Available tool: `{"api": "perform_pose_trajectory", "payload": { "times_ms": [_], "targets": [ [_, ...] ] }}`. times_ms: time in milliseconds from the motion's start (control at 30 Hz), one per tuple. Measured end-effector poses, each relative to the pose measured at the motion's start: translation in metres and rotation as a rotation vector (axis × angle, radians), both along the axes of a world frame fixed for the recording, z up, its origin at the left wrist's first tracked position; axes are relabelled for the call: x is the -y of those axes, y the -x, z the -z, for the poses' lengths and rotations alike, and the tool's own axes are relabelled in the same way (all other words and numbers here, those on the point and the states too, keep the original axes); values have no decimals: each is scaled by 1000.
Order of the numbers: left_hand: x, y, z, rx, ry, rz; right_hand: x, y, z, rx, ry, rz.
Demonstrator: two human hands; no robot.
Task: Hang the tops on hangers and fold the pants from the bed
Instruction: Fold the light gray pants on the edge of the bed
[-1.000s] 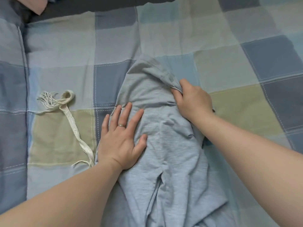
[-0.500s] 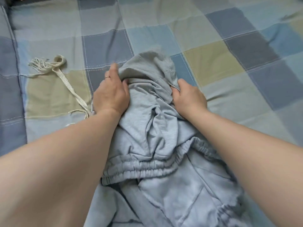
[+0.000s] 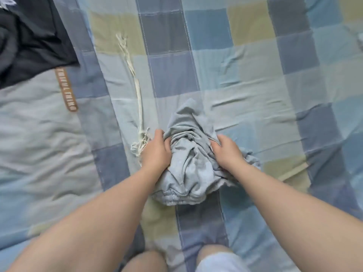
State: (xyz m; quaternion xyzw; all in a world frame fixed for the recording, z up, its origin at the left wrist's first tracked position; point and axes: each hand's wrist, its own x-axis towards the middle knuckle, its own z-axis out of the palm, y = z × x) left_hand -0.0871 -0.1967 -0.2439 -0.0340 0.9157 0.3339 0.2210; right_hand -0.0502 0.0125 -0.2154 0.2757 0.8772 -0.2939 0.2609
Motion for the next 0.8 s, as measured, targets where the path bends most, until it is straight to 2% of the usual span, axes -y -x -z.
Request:
{"api": "perform_pose_trajectory", "payload": {
  "times_ms": [67,233,400,533,633,700,800],
  "targets": [
    [18,-54,-29,171,-21,-33,12,-42,-28,21,46,51],
    [58,-160,-110,464,-106,-23,42,-138,-105,24,169,164],
    [74,-197,-165,731,-170,71,65,-205,-171,-61,238,392],
    [73,-189,-191,776,-210,228,81,-238,-217,-167,346,517],
    [61,-182,-219,831,-124,404,83,-257,-261,-298,434,592],
    [47,-181,-237,767,-65,521,74,-270,-287,-391,465,627],
    [17,-194,-263,539,-18,611,50,-298,-320,-536,456,684]
  ]
}}
